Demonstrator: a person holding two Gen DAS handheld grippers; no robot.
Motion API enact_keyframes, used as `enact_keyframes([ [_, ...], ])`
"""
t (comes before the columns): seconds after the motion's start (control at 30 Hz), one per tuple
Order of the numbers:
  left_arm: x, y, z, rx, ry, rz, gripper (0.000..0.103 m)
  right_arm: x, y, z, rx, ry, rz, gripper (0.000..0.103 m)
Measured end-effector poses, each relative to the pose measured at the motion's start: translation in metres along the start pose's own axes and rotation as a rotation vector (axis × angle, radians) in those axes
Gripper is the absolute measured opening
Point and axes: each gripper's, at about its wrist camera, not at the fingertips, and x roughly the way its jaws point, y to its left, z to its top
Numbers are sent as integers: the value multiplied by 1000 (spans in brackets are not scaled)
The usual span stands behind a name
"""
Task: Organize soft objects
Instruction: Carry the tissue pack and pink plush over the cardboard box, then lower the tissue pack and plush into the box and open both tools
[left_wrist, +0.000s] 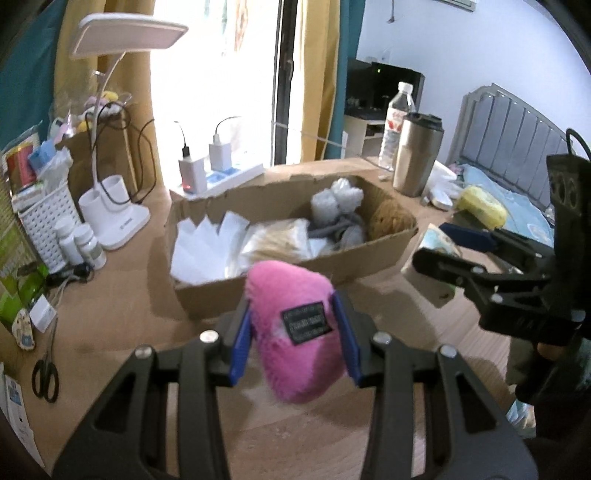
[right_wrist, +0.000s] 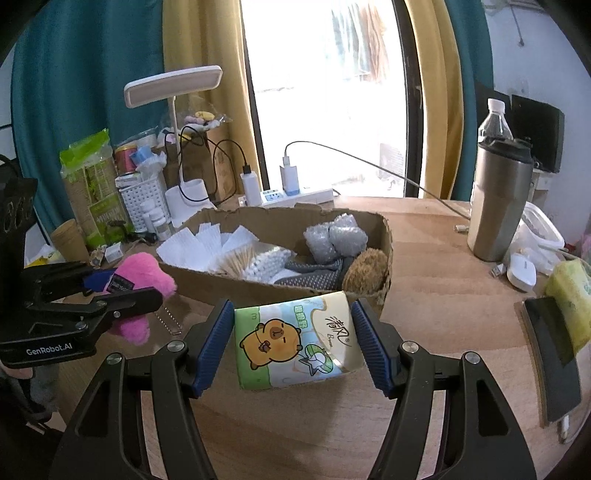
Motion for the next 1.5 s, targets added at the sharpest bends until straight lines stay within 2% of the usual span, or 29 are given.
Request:
enact_keyframes([
  [0.73,-2,14,36,6,-118,-7,42,14,-1,38,-45,-50,-1,69],
  [1.17,22,41,54,-40,-133,-3,43,43,-3,56,-53,-35,0,69],
  [1.5,58,52,53,-59,-77,-16,43,73,-4,57,-46,11,8,69],
])
